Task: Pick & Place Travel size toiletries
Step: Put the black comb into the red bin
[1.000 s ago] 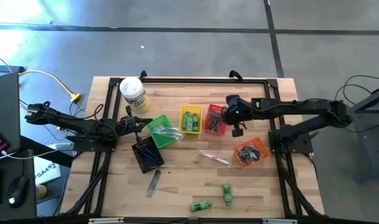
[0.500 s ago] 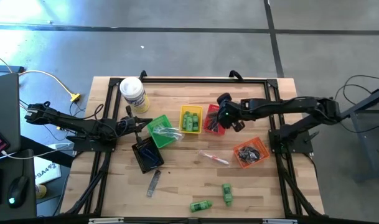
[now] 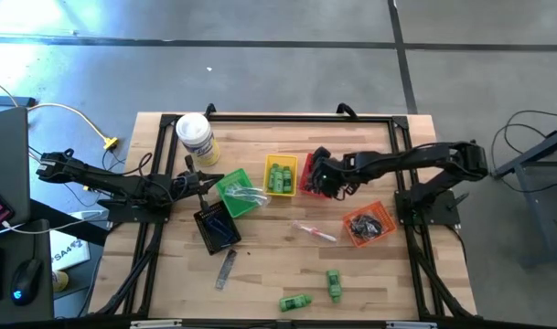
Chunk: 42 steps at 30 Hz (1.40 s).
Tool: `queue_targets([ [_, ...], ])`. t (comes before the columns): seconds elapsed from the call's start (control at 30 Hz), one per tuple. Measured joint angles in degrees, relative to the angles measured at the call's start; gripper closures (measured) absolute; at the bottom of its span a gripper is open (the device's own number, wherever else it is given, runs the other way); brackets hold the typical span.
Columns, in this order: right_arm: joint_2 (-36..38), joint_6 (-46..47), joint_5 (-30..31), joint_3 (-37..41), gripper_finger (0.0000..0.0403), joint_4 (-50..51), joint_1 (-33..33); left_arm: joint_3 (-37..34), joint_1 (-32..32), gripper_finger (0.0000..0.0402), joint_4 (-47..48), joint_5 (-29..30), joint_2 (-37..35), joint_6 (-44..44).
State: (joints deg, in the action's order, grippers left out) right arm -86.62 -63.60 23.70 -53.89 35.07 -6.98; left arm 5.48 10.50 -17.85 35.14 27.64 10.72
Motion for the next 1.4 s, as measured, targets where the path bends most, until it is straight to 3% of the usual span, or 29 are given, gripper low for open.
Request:
queue_targets([
  [0.33, -2.99, 0.54, -3.65, 0.0, 0.0401, -3.5, -0.61, 0.0, 0.0, 0.0402, -0.02, 0.0, -0.02, 0.0],
  [1.4, -3.01, 3.25, -16.57, 0.04, 0.0401, -4.04, -6.44, 0.0, -0.02, 0.0402, -0.02, 0.0, -0.02, -0.04],
])
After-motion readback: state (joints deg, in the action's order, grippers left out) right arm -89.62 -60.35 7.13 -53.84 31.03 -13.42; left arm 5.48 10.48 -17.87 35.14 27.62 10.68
